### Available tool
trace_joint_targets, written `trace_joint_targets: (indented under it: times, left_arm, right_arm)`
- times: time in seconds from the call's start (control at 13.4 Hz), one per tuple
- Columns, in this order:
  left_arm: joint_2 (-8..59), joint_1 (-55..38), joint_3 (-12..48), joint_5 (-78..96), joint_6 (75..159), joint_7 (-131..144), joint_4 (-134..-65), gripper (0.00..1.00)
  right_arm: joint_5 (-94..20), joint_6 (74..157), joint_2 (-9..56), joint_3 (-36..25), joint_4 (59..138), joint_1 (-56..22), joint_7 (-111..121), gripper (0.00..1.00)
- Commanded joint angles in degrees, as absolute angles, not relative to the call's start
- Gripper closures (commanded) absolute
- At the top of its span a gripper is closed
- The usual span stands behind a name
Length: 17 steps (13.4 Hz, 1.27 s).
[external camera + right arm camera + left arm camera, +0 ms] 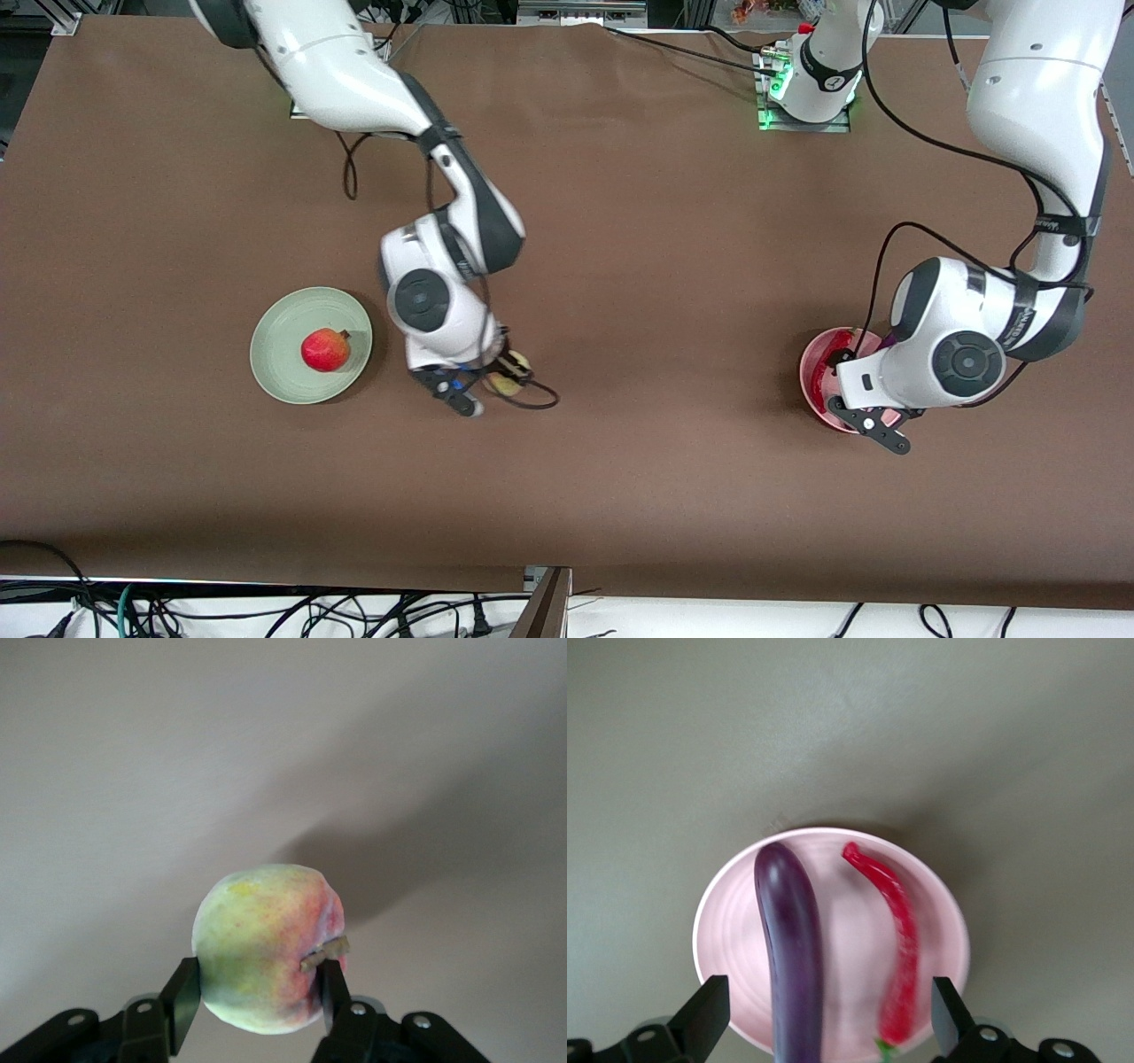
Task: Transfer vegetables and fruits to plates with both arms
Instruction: 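Release the eggplant on the pink plate while the right gripper grasps the apple, then carry the yellow apple to the green plate while the left gripper withdraws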
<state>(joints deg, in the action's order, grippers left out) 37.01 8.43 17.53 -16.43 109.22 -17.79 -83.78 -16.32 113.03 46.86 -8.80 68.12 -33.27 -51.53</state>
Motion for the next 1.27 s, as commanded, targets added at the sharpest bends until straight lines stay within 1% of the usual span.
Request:
trace_joint_targets:
  times: [0.0,0.07,0.22,0.37,0.45,0.52,0.67,0.75,0.9,1.05,1.2]
  left_arm:
    - [28.85,8.61,18.02,-12.66,102.33,-10.67,-83.50,0.00]
    - [26.30,8.27,18.10,-12.66,100.22,-8.37,-83.41,0.00]
    - [20.95,8.35,19.07,-12.57,97.92,-2.76,-83.23,0.00]
    - [16.72,8.17,18.46,-10.12,93.80,9.60,-81.04,0.00]
    - [13.22,7.48,18.28,-10.02,93.34,15.50,-81.73,0.00]
    - [10.31,5.64,17.06,-9.76,93.25,17.99,-83.39,0.00]
    - [3.37,-3.11,5.86,-6.27,93.78,14.88,-87.43,0.00]
    - [0.90,-4.29,2.93,-3.11,94.56,11.72,-88.93,0.00]
    - [-1.66,-2.83,1.94,0.52,96.24,3.73,-92.27,0.00]
    - [-4.38,-3.33,1.76,0.53,96.33,2.98,-97.10,0.00]
    - [-5.10,-4.13,1.58,0.44,96.33,2.99,-98.00,0.00]
  right_arm:
    - [-15.73,105.66,40.54,-10.18,74.42,-28.84,-36.80,1.00]
    - [-15.73,104.51,38.43,-12.28,77.49,-28.48,-31.17,1.00]
    - [-15.73,104.76,34.38,-16.33,84.60,-28.48,-22.10,1.00]
    - [-15.82,105.64,32.88,-20.02,89.89,-28.48,-14.37,1.00]
    - [-15.82,105.73,32.61,-21.61,91.13,-28.48,-11.19,1.00]
    - [-15.91,105.91,32.52,-22.93,92.01,-28.48,-8.64,1.00]
    - [-15.91,107.57,32.43,-24.17,94.03,-28.39,-5.64,1.00]
    - [-15.91,108.80,31.82,-24.26,95.44,-28.39,-4.49,1.00]
    - [-15.91,111.87,31.20,-25.48,98.86,-28.30,-1.07,1.00]
    - [-16.08,115.56,30.68,-25.66,101.85,-28.30,0.18,1.00]
    - [-18.61,116.36,31.28,-25.58,101.69,-28.39,0.09,1.00]
